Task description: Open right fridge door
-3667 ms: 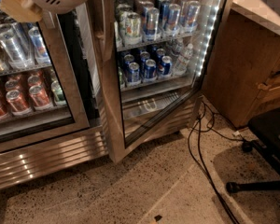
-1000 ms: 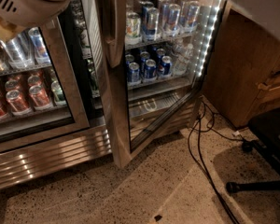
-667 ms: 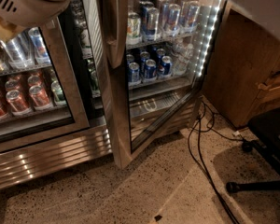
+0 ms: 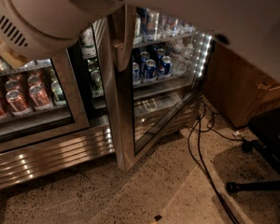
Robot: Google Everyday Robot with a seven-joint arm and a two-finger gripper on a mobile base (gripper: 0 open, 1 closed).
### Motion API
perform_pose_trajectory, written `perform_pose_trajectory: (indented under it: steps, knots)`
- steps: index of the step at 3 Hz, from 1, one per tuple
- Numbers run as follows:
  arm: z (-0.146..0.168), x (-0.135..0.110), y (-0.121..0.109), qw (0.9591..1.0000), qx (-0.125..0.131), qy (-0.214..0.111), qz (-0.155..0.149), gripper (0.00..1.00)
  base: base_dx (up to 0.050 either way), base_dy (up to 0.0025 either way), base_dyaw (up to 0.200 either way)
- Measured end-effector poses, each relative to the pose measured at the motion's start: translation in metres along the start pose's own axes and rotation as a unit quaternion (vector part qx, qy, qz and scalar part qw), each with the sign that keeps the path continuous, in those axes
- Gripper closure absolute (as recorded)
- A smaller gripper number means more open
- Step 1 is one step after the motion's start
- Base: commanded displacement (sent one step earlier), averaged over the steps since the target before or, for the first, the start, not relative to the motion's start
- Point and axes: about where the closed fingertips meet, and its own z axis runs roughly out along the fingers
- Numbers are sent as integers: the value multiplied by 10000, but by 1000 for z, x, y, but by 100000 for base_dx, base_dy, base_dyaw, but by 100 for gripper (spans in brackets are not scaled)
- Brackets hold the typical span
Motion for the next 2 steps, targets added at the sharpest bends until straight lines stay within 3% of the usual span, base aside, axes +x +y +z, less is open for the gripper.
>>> perform_pose_trajectory:
  steps: [2]
  knots:
    - [0, 0, 0, 10000, 2, -2, 1, 100, 0, 0, 0]
